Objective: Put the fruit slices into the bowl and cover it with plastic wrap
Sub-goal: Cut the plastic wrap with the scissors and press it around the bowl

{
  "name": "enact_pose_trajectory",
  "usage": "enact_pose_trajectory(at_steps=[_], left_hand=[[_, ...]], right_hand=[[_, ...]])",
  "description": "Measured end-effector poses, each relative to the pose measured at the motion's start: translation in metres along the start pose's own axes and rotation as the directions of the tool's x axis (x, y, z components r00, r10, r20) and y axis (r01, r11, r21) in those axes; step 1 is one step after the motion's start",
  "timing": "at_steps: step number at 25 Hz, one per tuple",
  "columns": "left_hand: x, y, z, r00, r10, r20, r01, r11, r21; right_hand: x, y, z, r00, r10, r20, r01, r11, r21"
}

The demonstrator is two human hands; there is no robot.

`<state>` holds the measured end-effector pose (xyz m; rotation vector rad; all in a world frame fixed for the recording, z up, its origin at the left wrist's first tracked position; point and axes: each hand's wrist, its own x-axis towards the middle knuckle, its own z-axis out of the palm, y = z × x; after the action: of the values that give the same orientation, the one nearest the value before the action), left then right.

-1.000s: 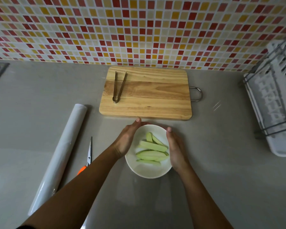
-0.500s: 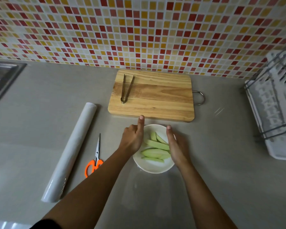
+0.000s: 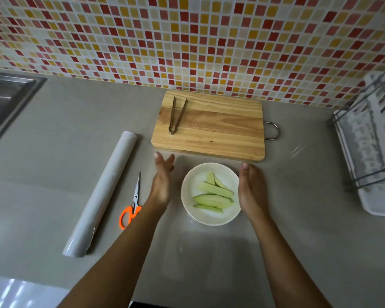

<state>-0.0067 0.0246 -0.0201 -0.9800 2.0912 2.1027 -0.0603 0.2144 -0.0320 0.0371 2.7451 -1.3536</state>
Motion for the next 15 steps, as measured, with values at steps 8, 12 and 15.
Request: enact_pose_trajectory(at_steps=[8,12,15], left_hand=[[-0.025,-0.032,0.041,0.994,0.104,-0.024,-0.106,0.937,-0.333],[-0.015,-0.023,0.029,0.985,0.114,-0.128,-0.128,0.986,-0.111],[-0.046,-0.036,0.030,0.946,0.147,-0.289,-0.170,0.984,-0.057]], right_hand=[[-0.006,-0.001,0.025,0.981,0.142,0.131,-0.193,0.774,0.603],[-0.014,-0.008,0.024,0.888,0.452,0.086,-0.422,0.723,0.547],[-0.019,-0.009,0.019,0.927,0.375,0.027,-0.357,0.856,0.374]])
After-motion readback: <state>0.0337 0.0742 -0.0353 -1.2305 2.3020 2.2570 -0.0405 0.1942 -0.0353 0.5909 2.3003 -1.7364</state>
